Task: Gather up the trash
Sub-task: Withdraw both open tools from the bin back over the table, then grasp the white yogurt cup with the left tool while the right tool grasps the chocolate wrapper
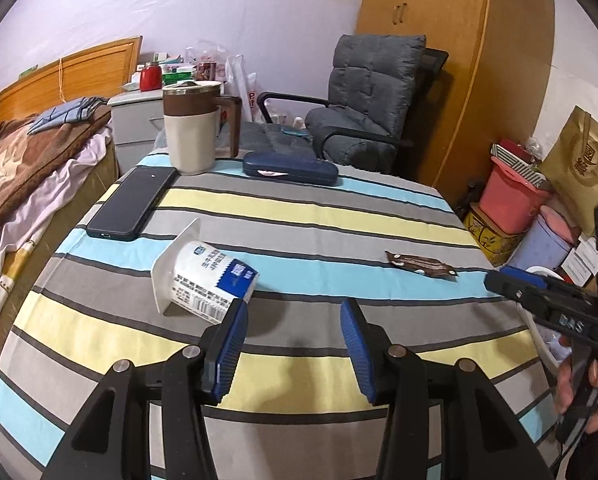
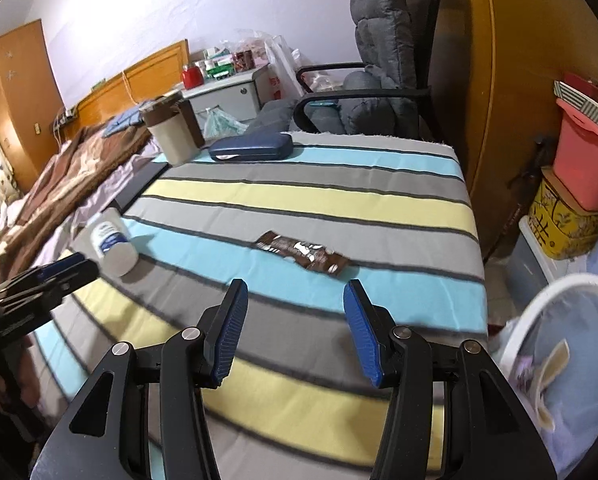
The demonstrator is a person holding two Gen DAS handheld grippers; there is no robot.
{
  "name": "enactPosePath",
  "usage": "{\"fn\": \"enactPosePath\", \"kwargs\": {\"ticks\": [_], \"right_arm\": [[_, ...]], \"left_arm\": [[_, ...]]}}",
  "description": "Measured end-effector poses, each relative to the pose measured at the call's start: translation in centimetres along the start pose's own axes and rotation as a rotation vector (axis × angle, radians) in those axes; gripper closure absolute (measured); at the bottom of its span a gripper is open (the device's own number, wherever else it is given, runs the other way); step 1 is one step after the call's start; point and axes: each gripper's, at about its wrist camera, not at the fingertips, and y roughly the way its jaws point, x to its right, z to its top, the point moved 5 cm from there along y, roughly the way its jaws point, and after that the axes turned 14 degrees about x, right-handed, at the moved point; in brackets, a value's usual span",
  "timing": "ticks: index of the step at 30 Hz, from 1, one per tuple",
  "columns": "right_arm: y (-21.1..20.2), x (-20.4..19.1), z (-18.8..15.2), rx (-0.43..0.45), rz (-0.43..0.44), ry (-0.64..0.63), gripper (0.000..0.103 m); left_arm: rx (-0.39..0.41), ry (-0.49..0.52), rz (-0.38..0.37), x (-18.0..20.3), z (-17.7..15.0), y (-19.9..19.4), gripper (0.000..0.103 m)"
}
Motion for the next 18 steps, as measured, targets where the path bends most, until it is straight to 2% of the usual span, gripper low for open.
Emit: {"fn": "enactPosePath", "kwargs": {"ticks": [13,18], "right_arm": [[5.1,1.3,0.1,-0.066,0.015,-0.036,0.051],[6.0,1.1,-0.7,-0.136,0.047,-0.034,0.051]], "left_arm": [[-0.054,-0.031,0.09,-3.2,-1.6,2.7,0.055],[-0.057,-0.054,0.126,-5.1,-2.0,2.7,0.055]]}}
